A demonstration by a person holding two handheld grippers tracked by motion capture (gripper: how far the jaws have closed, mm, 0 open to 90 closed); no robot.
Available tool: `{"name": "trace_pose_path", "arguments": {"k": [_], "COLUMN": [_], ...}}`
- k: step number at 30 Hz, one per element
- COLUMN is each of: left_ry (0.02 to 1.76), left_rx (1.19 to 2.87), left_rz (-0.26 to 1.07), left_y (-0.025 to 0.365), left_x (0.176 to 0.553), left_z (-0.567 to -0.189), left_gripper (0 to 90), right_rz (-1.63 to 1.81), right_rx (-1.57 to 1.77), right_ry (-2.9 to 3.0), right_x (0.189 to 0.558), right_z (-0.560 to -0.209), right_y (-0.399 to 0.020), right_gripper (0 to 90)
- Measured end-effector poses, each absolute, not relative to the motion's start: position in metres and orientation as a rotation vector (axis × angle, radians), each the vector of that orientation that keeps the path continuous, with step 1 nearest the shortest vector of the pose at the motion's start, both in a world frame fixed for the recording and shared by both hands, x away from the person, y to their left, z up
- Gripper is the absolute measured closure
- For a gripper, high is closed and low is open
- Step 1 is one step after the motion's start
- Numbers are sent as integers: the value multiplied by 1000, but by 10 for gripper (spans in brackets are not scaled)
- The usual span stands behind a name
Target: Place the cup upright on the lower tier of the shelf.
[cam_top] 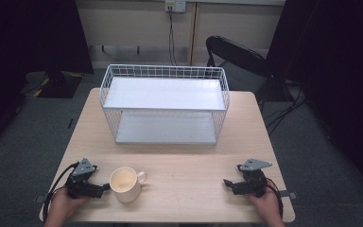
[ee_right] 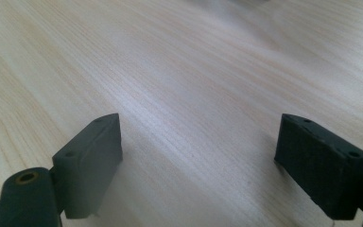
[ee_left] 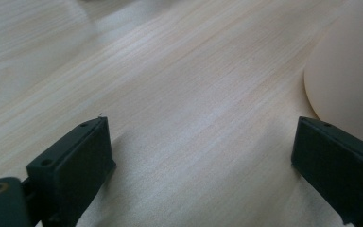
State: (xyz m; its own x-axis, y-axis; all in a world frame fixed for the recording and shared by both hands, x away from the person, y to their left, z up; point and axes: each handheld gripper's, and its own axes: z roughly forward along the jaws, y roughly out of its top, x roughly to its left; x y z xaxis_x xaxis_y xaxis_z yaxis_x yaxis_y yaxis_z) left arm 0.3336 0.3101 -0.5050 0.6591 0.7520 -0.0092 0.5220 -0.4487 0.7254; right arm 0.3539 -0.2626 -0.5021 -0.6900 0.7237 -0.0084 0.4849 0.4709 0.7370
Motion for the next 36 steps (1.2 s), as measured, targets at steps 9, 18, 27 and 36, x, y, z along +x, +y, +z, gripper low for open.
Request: {"name": "trace_pose_path", "arguments": {"k": [9,18,27,36], "left_ry": [1081,1024,986,950], "left_rx": [2198,2224,2222,2247], "left_rz": [403,378,355,360], "left_y": [313,314,305,294], "left_x": [335,332,325,324], "left_z": [-496,-478,-449,-432], "left_gripper": [97,173,208,223], "right_rz": [1052,1054,1054,1053], "right_rx": [1024,1024,1025,1026], "right_ry": [2404,2404,2404,2404], "right_x": [354,354,354,354], "right_z": [-502,-502,-502,-502], "right_y": [-263,-262,-262,-262], "right_gripper": [148,147,147,147]}}
